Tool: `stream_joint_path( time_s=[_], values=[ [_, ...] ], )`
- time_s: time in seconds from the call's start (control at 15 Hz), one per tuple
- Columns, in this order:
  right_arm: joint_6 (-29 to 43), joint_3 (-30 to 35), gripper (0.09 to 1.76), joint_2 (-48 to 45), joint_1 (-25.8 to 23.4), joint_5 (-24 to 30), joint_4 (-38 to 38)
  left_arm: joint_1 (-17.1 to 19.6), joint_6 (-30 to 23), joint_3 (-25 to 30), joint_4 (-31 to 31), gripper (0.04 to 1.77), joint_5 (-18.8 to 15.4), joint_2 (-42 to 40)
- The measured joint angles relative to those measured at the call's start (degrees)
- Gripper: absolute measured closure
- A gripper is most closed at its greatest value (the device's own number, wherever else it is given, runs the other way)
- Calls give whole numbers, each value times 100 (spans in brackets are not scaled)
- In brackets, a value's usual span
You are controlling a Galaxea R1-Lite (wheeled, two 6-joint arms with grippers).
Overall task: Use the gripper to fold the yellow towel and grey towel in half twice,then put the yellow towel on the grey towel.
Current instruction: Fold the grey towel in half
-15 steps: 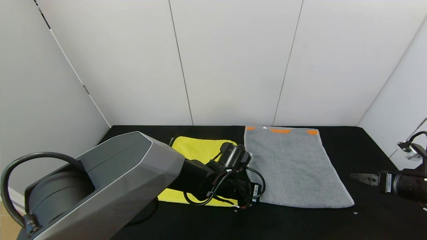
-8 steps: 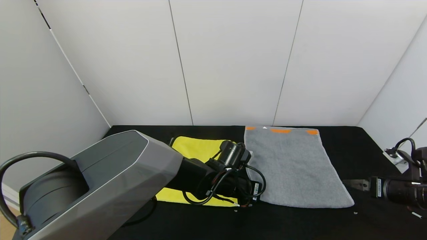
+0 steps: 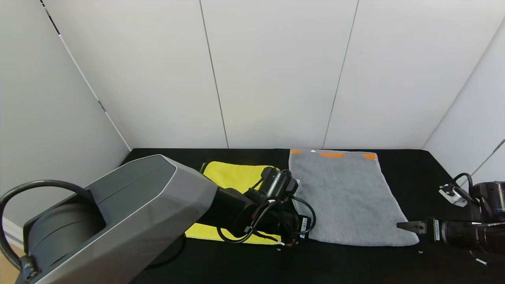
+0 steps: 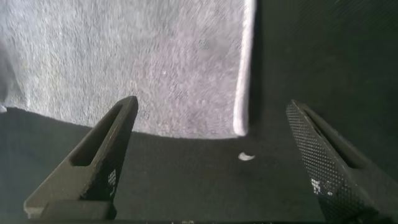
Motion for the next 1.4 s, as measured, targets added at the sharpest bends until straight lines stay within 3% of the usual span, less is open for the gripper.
stream_joint_path(
  time_s=[0.8, 1.0, 1.27, 1.33, 1.4],
  values=[
    [151, -43, 19, 258, 350, -9, -5, 0, -24, 1, 0, 168, 7, 11],
    [154, -45, 69, 274, 352, -15, -16, 0, -24, 1, 0, 168, 10, 12],
    [149, -48, 117, 278, 352, -15, -22, 0, -24, 1, 0, 168, 7, 15],
    [156, -45, 174, 278, 352, -17, -22, 0, -24, 1, 0, 168, 10, 17],
    [151, -41, 171, 280, 352, -17, -21, 2, -27, 1, 0, 168, 7, 22]
  ],
)
